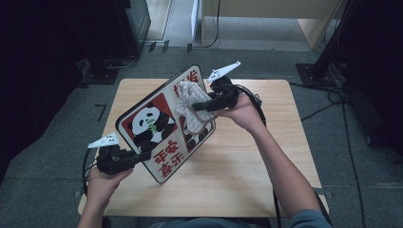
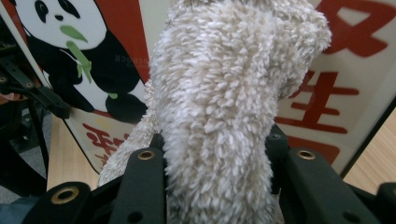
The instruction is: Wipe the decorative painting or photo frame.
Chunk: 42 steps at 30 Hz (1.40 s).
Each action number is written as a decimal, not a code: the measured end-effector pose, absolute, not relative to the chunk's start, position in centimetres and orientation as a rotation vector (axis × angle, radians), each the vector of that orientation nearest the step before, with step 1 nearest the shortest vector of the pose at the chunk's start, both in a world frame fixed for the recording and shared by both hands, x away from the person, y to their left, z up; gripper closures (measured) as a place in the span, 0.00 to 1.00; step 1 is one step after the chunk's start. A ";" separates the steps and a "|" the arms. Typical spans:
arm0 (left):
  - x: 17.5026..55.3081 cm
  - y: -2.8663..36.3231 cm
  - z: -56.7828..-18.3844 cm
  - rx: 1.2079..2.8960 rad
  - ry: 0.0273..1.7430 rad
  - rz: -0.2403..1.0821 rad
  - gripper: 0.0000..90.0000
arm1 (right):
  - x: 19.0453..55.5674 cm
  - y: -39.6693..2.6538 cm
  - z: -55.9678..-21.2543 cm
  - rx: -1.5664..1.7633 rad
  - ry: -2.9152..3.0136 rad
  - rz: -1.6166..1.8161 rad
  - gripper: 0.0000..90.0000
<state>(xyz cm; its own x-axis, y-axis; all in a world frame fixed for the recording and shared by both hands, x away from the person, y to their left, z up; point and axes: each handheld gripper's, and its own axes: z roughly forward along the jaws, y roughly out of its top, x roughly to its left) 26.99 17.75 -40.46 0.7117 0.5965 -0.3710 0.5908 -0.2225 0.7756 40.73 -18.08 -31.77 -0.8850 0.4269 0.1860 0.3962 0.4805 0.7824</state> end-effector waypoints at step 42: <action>26.9 17.7 -40.4 1.909 0.912 0.021 0.83 | 40.0 -18.6 -36.2 0.763 2.706 1.427 0.70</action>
<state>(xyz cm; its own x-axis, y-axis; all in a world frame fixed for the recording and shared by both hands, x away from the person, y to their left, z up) 26.86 17.66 -40.37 0.7177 0.5992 -0.3549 0.5819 -0.2360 0.7783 40.03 -18.62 -36.18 -0.8828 0.4102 0.2288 0.4205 0.4733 0.7740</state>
